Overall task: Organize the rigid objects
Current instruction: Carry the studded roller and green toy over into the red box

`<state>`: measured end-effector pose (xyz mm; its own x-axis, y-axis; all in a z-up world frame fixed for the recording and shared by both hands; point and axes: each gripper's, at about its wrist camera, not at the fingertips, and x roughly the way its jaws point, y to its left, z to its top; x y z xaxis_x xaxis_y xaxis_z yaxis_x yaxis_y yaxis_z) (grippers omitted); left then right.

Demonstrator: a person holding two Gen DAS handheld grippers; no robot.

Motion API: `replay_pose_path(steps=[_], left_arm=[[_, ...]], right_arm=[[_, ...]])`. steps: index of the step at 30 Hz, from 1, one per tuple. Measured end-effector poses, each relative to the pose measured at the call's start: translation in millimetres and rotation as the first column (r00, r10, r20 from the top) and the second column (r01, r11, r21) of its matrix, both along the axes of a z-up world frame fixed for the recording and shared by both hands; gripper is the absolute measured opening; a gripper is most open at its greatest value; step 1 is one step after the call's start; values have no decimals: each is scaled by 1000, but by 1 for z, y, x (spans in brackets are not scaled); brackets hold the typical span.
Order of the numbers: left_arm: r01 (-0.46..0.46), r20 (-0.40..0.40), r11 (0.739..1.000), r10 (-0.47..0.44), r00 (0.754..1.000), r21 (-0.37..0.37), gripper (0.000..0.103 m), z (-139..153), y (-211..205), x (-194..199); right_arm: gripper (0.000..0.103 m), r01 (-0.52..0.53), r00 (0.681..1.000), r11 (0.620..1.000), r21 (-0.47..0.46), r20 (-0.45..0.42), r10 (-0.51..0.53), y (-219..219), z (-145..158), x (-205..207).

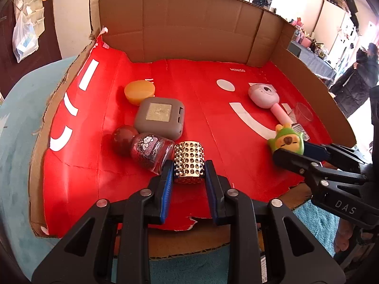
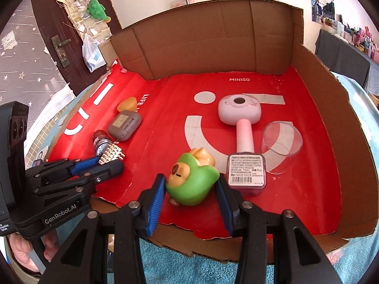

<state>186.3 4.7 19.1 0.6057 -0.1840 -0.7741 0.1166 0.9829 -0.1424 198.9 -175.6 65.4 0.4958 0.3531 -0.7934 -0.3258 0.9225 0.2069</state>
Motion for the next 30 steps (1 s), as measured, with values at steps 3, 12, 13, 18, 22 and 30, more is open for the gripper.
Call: replay_pose_path(steps=[3, 12, 13, 18, 22, 30], left_arm=[[-9, 3, 1000, 9, 1000, -3, 24, 0, 2, 2], [-36, 20, 999, 36, 999, 28, 24, -1, 0, 10], [-37, 20, 999, 36, 999, 29, 24, 0, 0, 10], [-39, 22, 999, 38, 999, 30, 24, 0, -1, 10], [-39, 23, 999, 38, 999, 31, 24, 0, -1, 11], [-39, 23, 999, 38, 999, 32, 24, -1, -1, 11]], right_arm=[[45, 27, 999, 999, -28, 18, -26, -4, 0, 2], [45, 71, 997, 996, -54, 43, -68, -10, 1, 7], [45, 70, 997, 996, -56, 44, -68, -10, 1, 7], [46, 72, 997, 996, -48, 39, -70, -11, 0, 7], [46, 74, 997, 996, -44, 37, -72, -11, 0, 7], [46, 74, 997, 996, -38, 33, -73, -11, 0, 7]])
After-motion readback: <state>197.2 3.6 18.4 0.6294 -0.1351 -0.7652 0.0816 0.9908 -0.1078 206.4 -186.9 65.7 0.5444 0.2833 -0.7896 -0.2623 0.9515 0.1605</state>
